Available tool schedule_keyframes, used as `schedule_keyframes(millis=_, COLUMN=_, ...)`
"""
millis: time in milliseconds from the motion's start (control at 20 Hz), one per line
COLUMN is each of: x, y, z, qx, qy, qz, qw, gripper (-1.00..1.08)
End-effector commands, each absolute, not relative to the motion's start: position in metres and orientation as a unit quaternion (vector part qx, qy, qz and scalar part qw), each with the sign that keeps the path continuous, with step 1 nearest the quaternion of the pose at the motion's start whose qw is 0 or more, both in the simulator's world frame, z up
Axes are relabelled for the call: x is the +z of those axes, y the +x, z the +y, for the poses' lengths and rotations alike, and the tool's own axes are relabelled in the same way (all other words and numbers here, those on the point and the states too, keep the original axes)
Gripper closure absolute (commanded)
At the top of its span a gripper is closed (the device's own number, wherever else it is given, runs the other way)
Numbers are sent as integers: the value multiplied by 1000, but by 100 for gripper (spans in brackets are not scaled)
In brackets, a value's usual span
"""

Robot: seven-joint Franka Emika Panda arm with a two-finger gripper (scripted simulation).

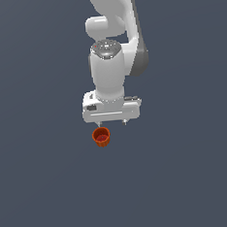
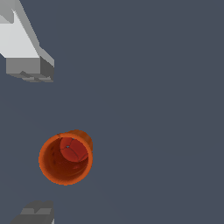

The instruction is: Pick up the object and move it to a goal position.

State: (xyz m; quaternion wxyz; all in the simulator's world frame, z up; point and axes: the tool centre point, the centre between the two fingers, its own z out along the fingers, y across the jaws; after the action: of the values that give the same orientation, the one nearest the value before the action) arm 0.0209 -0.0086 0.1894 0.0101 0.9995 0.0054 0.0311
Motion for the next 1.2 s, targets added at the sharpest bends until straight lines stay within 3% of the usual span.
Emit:
schedule_keyframes(millis=0, x=189, y=21, z=-9, qx=31, qy=999, qz=5, qw=10, gripper=-20)
schedule_keyframes(millis=600, x=196, y=23, z=-6, qx=38, qy=999, qz=6, qw=2, gripper=-20)
schedule_keyframes(millis=1150, x=166, y=18, z=-13, qx=51, qy=998, qz=44, qw=-20, gripper=-20)
